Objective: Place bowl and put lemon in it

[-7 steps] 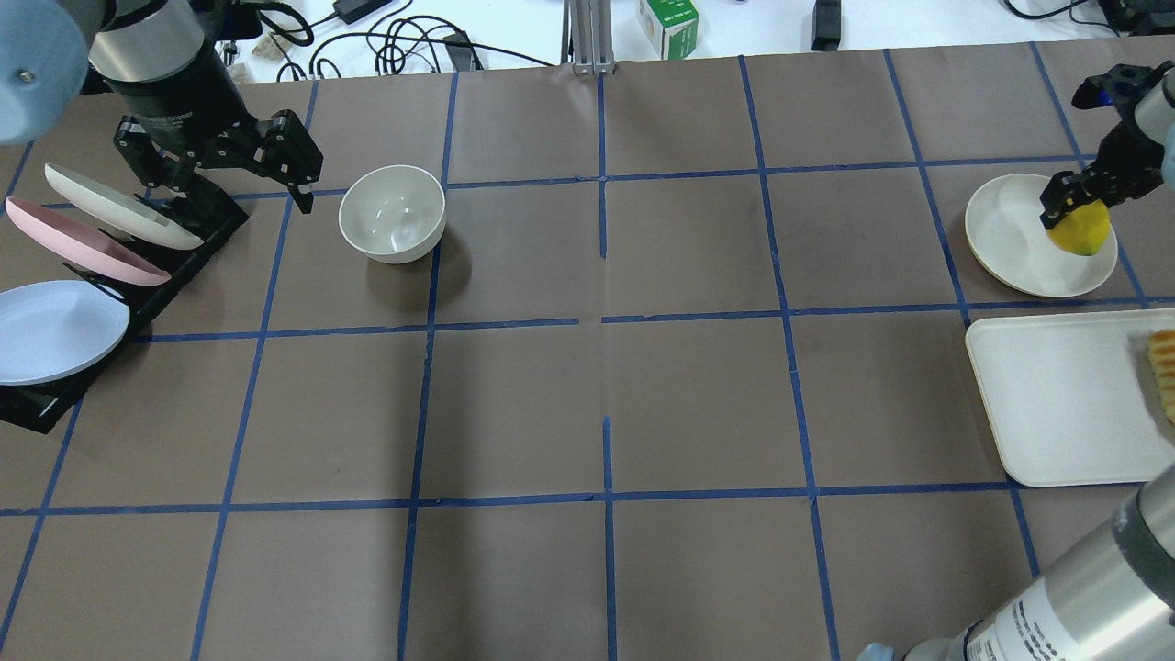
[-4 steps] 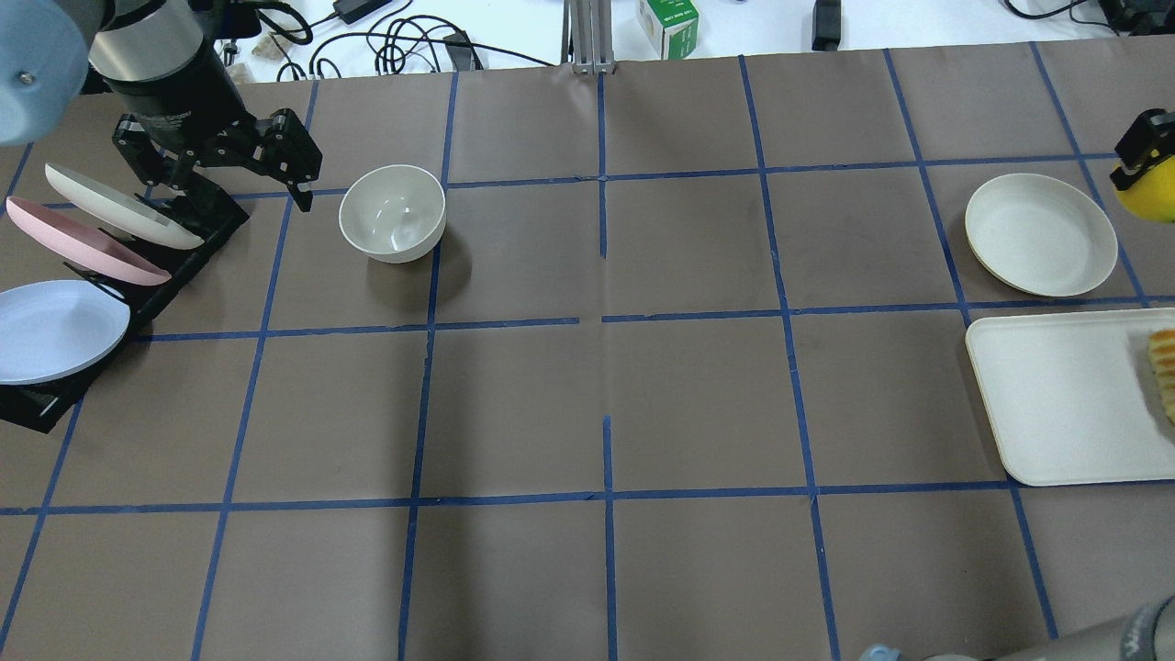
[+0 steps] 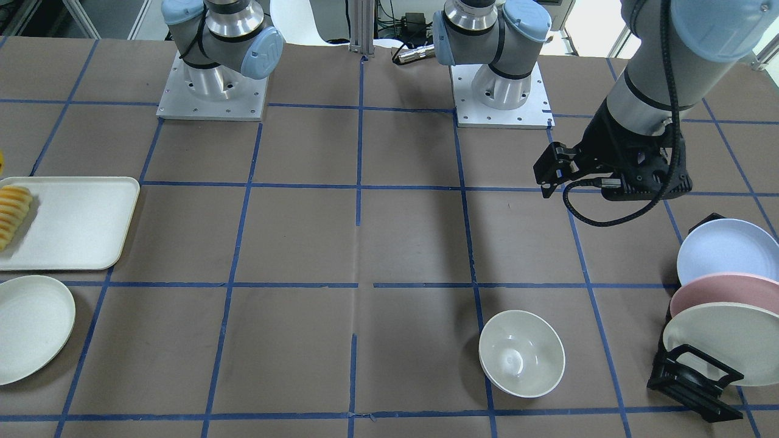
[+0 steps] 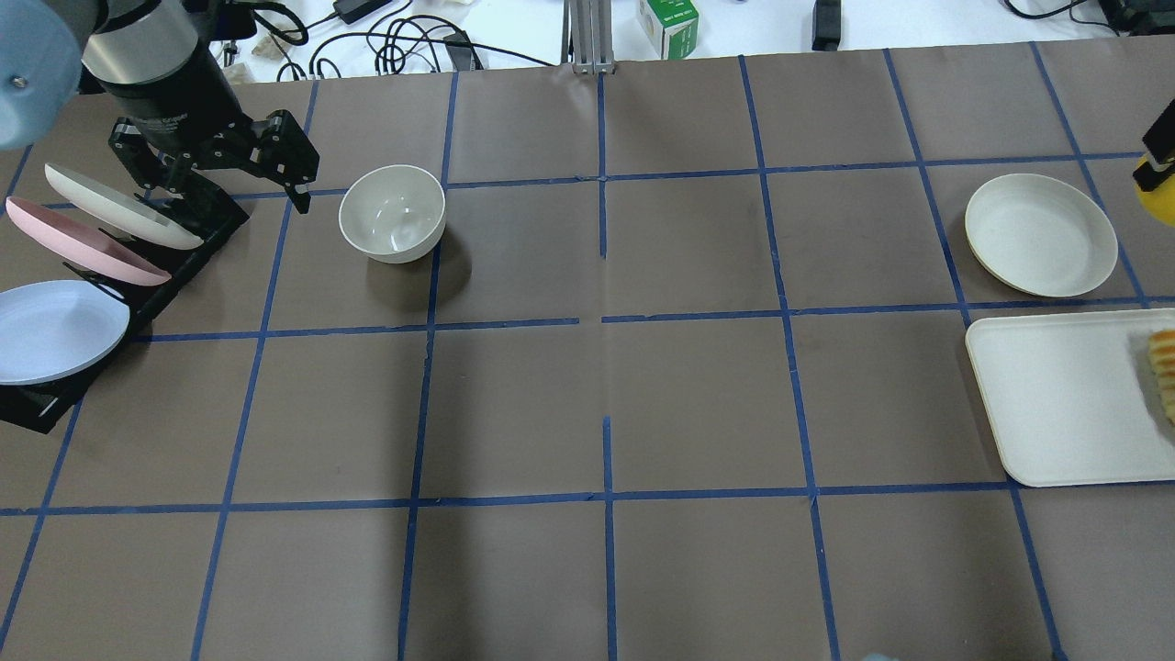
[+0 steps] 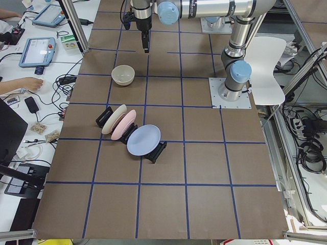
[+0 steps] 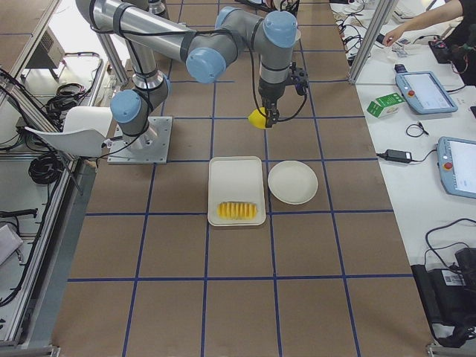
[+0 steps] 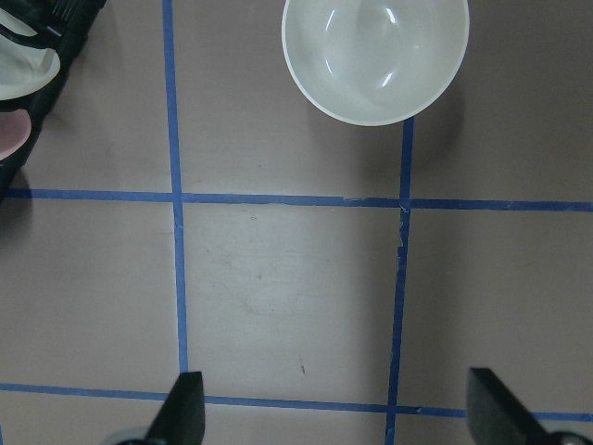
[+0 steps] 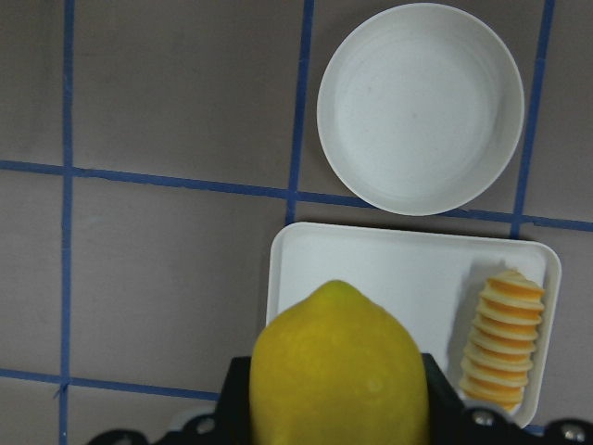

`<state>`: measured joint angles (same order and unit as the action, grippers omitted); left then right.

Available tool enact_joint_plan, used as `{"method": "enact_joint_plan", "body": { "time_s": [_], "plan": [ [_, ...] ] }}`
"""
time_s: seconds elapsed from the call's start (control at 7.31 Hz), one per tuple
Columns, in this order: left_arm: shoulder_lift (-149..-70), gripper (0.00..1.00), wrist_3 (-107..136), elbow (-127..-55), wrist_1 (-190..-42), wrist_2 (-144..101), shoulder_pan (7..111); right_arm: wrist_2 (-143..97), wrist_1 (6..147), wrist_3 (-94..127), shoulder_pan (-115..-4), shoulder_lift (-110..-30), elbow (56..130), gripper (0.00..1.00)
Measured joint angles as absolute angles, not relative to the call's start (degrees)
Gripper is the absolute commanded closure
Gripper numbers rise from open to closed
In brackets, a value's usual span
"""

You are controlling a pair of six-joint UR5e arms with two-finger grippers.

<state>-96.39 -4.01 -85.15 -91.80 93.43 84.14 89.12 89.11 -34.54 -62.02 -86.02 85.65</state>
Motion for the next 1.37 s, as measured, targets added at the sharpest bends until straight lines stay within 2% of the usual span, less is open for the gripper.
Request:
{"method": "enact_joint_plan", "body": {
  "time_s": [0.82,1.09,1.37],
  "plan": [
    [-96.0,0.00,-4.9,-88.6,-91.9,92.7,84.4,87.7,89.2,-4.4,-86.6,-86.7,85.1,0.88],
    [-97.6,0.00,-5.0,-88.7,-90.3,91.0,83.5,87.7,91.1,2.0,-91.4,-85.8,85.4,0.88],
    [-100.7,0.00,-5.2,-88.8,-82.5,88.6,83.1,87.8,91.5,3.3,-92.8,-85.2,85.4,0.88]
  ]
}}
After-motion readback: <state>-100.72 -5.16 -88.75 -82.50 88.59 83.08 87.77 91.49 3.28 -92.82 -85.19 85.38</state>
